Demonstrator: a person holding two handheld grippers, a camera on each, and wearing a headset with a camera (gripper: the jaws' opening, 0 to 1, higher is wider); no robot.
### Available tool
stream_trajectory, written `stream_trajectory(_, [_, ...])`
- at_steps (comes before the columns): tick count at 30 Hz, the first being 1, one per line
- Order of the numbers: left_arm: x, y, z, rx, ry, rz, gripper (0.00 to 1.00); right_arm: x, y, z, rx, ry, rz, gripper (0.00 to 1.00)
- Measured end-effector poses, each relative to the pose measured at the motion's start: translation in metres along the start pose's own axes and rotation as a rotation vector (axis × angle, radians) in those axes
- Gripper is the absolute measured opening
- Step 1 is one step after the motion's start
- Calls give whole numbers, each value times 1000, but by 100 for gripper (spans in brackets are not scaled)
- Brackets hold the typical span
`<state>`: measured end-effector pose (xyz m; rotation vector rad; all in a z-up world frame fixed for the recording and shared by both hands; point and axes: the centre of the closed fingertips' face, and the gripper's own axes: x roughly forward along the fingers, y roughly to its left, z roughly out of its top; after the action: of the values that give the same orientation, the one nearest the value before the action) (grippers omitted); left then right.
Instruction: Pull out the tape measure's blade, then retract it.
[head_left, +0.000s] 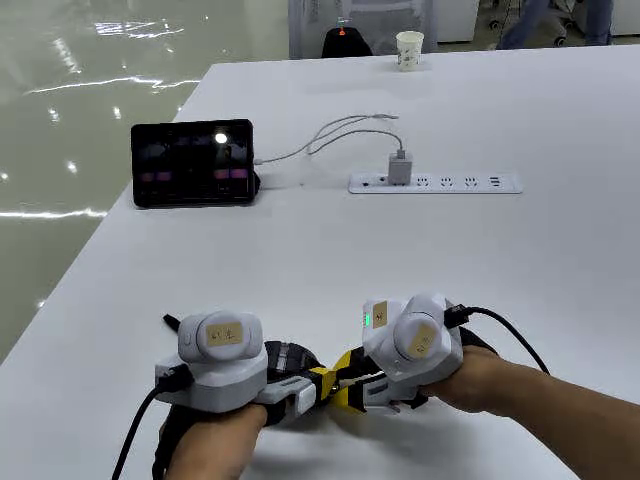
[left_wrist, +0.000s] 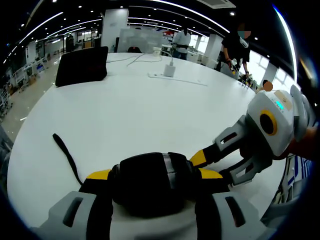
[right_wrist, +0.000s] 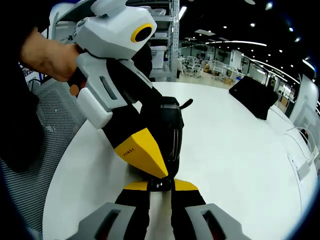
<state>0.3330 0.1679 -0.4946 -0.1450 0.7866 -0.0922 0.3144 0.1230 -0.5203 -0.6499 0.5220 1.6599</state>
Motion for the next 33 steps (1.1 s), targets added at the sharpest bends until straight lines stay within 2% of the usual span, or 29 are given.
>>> stream_trajectory(14, [0, 0, 1, 0, -4, -8, 62, -3, 1, -1, -2, 11, -19, 15])
stream_trajectory(33, [-12, 2, 1, 33, -30, -16, 66, -28, 3, -10, 54, -9, -97, 23])
